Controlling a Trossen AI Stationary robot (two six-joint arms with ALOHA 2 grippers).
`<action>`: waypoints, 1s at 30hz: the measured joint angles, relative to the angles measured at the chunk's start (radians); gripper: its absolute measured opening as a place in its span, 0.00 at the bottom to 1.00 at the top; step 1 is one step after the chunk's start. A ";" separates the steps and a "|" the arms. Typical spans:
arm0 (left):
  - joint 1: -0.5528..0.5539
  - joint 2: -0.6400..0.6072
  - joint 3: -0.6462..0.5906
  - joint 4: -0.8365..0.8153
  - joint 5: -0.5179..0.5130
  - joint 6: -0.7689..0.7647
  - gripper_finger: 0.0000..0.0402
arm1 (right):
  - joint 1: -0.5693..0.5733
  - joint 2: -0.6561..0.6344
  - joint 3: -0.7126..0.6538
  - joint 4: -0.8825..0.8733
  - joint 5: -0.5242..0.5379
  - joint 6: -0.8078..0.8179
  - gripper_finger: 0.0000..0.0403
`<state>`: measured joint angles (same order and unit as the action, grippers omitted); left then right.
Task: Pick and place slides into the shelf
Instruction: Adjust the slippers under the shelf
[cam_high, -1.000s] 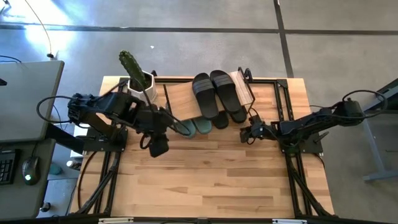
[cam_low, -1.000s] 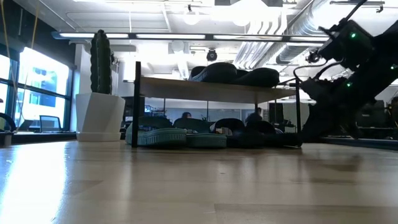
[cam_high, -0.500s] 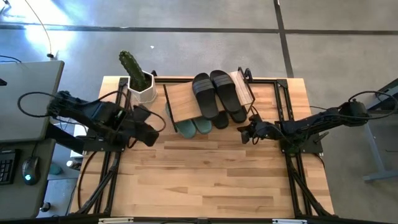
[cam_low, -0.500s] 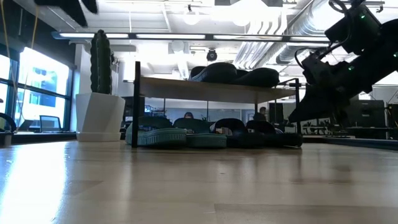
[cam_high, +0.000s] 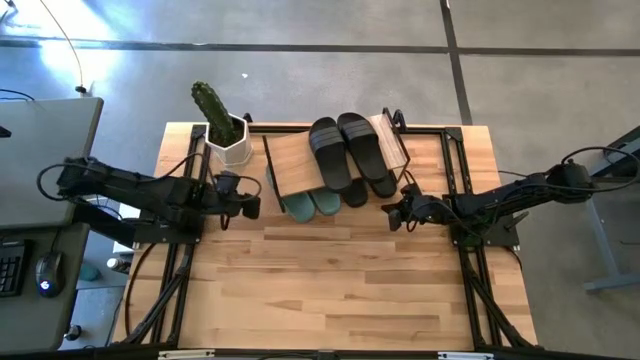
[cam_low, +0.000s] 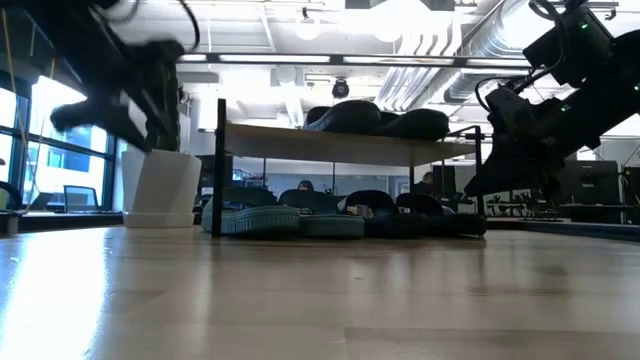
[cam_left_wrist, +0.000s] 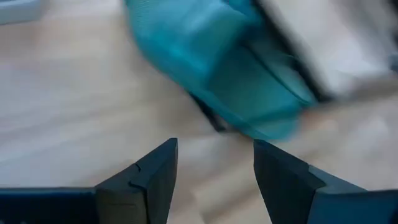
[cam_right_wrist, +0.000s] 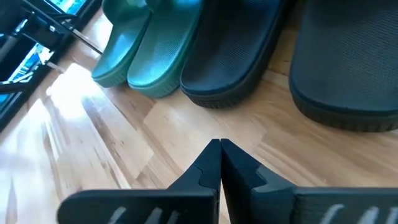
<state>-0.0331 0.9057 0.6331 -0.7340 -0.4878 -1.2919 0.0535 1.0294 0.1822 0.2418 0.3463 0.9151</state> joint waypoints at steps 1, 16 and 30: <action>0.023 -0.002 -0.031 0.023 -0.003 -0.001 0.48 | -0.001 0.000 0.000 -0.003 0.001 0.001 0.00; 0.239 -0.002 -0.394 0.673 0.093 -0.074 0.07 | -0.001 -0.010 0.000 -0.015 -0.009 0.001 0.00; 0.385 0.038 -0.455 0.784 0.088 -0.076 0.01 | -0.001 -0.010 0.000 -0.020 -0.029 -0.026 0.00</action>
<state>0.3520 0.9436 0.1783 0.0503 -0.3996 -1.3678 0.0522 1.0191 0.1822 0.2222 0.3169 0.8894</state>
